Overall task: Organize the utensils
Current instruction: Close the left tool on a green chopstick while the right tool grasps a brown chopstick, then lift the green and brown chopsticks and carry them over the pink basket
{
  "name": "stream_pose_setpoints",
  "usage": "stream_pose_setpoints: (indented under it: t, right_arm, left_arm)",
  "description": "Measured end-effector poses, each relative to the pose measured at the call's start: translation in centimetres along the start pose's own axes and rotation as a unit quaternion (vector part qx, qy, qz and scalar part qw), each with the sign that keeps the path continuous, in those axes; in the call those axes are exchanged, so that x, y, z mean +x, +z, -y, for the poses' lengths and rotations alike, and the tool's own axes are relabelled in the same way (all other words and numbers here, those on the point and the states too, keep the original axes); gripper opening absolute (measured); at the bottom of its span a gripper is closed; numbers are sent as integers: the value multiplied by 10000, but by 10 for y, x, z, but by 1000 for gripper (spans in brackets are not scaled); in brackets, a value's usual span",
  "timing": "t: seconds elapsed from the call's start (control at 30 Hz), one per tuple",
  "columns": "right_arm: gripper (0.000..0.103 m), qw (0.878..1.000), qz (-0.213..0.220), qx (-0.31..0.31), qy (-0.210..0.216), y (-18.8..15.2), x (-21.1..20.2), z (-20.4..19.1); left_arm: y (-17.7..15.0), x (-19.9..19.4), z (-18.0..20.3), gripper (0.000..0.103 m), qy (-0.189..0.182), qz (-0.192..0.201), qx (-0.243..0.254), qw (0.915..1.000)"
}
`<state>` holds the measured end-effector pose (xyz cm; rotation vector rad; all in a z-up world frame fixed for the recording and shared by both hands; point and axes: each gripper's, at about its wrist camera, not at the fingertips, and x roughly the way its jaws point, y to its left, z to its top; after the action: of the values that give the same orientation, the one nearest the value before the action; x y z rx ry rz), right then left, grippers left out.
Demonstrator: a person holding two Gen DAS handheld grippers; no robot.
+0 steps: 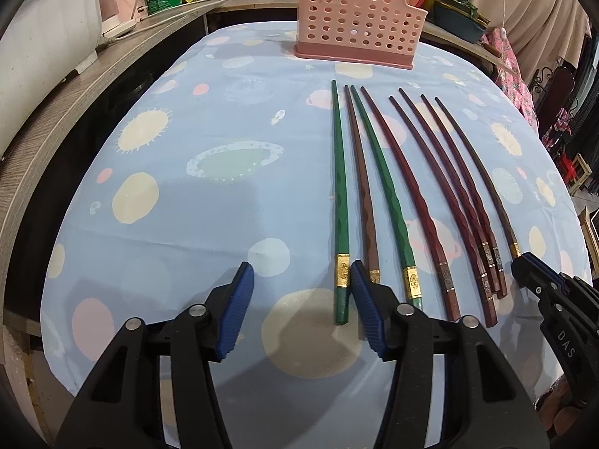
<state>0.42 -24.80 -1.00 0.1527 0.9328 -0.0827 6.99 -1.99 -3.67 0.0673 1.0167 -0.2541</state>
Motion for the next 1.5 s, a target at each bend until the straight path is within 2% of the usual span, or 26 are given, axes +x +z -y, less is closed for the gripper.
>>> stream_pose_setpoints:
  t: [0.17, 0.23, 0.3, 0.57, 0.83, 1.1, 1.5]
  right_arm:
    - [7, 10000, -1, 1, 1, 0, 0, 0]
    - [7, 10000, -3, -8, 0, 0, 0, 0]
    - [7, 10000, -6, -9, 6, 0, 0, 0]
    - [7, 10000, 24, 80, 20, 2, -7, 6]
    - [7, 9991, 331, 247, 22, 15, -33, 18]
    - [7, 9954, 880, 382, 60, 47, -69, 31]
    - [7, 9839, 1657, 629, 225, 109, -115, 48]
  left_arm:
    - [1, 0, -3, 28, -35, 3, -16, 10000]
    - [2, 0, -5, 15, -73, -18, -34, 10000]
    - [3, 0, -6, 10, -117, -49, -43, 9999]
    - [4, -5, -8, 8, -186, -81, -43, 9998]
    - [11, -27, -17, 8, -224, 114, -185, 9995]
    - [35, -62, -29, 7, -302, 553, -398, 9972]
    - [92, -108, -39, 7, -348, 1300, -530, 9895]
